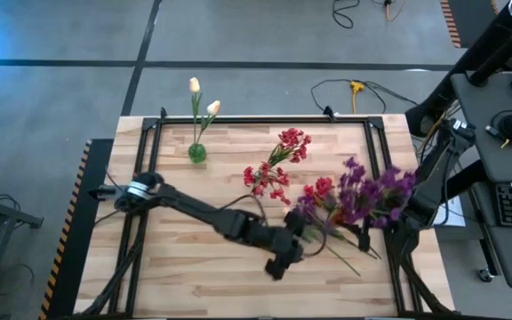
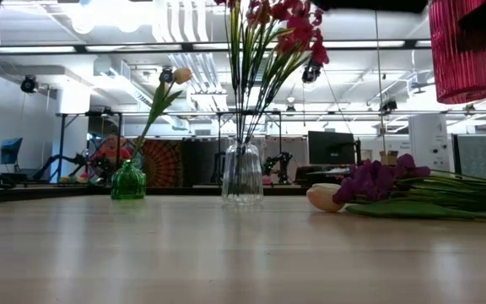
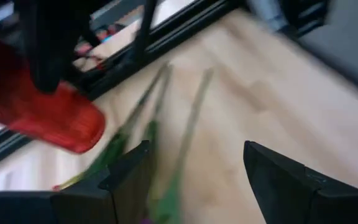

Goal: Sort flowers into vase by color
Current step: Move the red vase to the center of the table

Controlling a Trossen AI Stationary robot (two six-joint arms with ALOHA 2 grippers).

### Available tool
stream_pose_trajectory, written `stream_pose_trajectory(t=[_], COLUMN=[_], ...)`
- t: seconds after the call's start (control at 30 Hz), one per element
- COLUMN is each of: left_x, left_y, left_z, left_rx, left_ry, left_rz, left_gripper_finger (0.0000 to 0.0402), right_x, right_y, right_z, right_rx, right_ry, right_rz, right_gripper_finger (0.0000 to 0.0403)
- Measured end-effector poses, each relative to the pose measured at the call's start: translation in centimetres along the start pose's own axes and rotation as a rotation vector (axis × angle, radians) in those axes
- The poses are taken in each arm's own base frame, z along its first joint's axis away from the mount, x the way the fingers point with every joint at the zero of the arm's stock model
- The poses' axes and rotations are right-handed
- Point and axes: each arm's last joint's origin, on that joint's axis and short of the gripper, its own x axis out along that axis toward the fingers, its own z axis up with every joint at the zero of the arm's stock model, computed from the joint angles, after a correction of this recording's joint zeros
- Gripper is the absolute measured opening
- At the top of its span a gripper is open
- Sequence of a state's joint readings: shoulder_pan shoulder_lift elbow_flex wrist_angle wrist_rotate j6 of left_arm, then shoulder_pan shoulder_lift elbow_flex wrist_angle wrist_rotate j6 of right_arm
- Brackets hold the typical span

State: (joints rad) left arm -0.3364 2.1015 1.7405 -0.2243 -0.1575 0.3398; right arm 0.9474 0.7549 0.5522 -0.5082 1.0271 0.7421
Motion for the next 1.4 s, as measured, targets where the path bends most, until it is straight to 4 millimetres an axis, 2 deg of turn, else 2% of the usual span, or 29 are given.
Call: stream_pose_trajectory(t=[0.2,0.4,0.63,0.8,0.97,1.17,1.4], left_x=[-5.1,-10.3,-13.2,-14.3,-16.7,-19.3,-20.7], left_y=[-2.9,-5.4,-7.0,-6.7,-6.0,-5.6,-5.6], left_z=[2.3,4.5,5.0,2.8,-0.1,-4.5,-8.2], left_rx=[-0.041,-0.047,-0.001,-0.015,-0.078,-0.166,-0.226], left_ry=[0.053,0.050,0.036,-0.005,-0.181,-0.340,-0.448], left_rz=[-0.092,-0.031,0.023,0.038,0.109,0.224,0.319], left_gripper_finger=[0.0233,0.0233,0.0230,0.0211,0.0203,0.0203,0.0203], right_x=[1.4,2.5,4.0,5.7,7.4,9.7,12.4], right_y=[2.6,4.8,6.6,7.3,7.5,7.0,6.5], right_z=[-0.5,-0.2,-0.3,-0.5,-0.7,-0.3,0.1], right_rx=[-0.027,-0.028,-0.055,-0.057,-0.076,-0.098,-0.128], right_ry=[-0.018,-0.088,-0.128,-0.124,-0.129,-0.130,-0.092], right_rz=[0.018,0.057,0.090,0.125,0.110,0.048,0.049], right_gripper_finger=[0.0244,0.0245,0.0244,0.0246,0.0246,0.0245,0.0244])
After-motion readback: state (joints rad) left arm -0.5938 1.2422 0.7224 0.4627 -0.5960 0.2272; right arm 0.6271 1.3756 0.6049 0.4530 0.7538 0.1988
